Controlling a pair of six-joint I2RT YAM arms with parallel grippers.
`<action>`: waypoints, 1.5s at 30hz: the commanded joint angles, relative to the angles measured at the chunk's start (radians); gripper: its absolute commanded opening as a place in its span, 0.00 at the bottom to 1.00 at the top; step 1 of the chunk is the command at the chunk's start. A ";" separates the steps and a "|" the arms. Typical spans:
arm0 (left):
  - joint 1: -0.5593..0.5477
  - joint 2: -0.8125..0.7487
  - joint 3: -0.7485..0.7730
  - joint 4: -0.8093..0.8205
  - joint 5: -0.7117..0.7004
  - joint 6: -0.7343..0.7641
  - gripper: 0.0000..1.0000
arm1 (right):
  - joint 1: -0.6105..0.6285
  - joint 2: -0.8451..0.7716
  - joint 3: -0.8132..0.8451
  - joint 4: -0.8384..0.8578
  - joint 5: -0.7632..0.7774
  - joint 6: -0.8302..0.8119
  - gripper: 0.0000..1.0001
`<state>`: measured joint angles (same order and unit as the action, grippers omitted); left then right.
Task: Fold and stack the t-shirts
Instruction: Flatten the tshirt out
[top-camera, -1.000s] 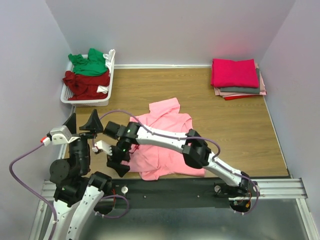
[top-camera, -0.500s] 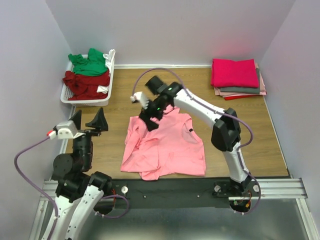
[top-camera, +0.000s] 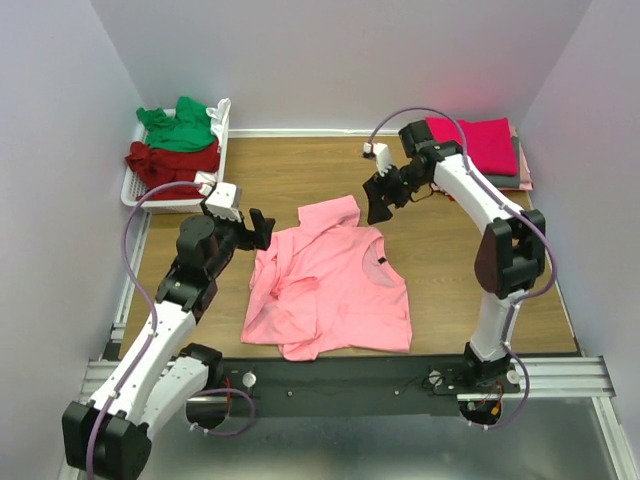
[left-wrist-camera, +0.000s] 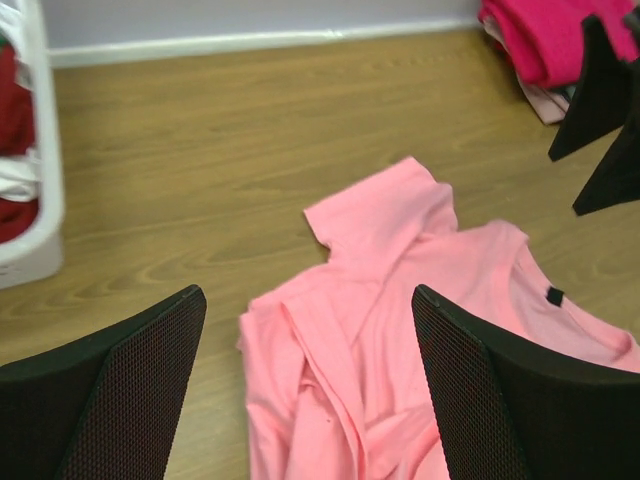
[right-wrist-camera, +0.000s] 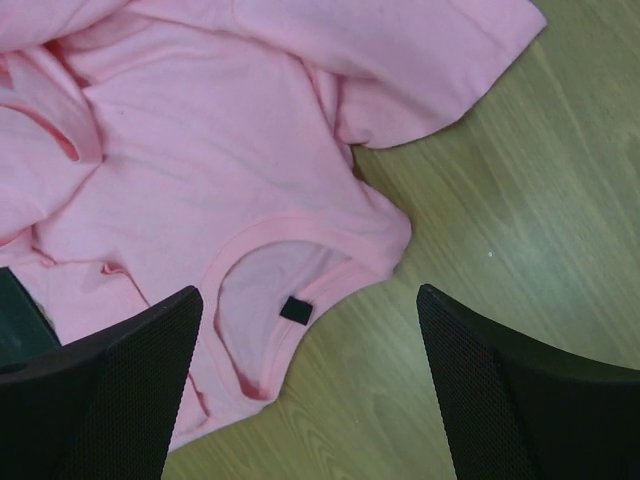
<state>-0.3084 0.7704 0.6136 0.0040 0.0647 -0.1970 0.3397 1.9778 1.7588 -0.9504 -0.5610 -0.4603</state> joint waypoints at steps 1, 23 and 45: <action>0.019 0.087 0.026 0.040 0.182 -0.065 0.90 | -0.024 -0.080 -0.119 0.055 -0.103 -0.034 0.95; 0.022 0.409 0.066 -0.065 0.187 -0.114 0.80 | -0.080 -0.232 -0.386 0.277 -0.174 -0.011 1.00; 0.023 0.806 0.291 -0.147 0.149 -0.013 0.58 | -0.100 -0.237 -0.427 0.283 -0.234 -0.026 1.00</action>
<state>-0.2935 1.5486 0.8848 -0.1104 0.2363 -0.2325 0.2504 1.7706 1.3415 -0.6834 -0.7593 -0.4763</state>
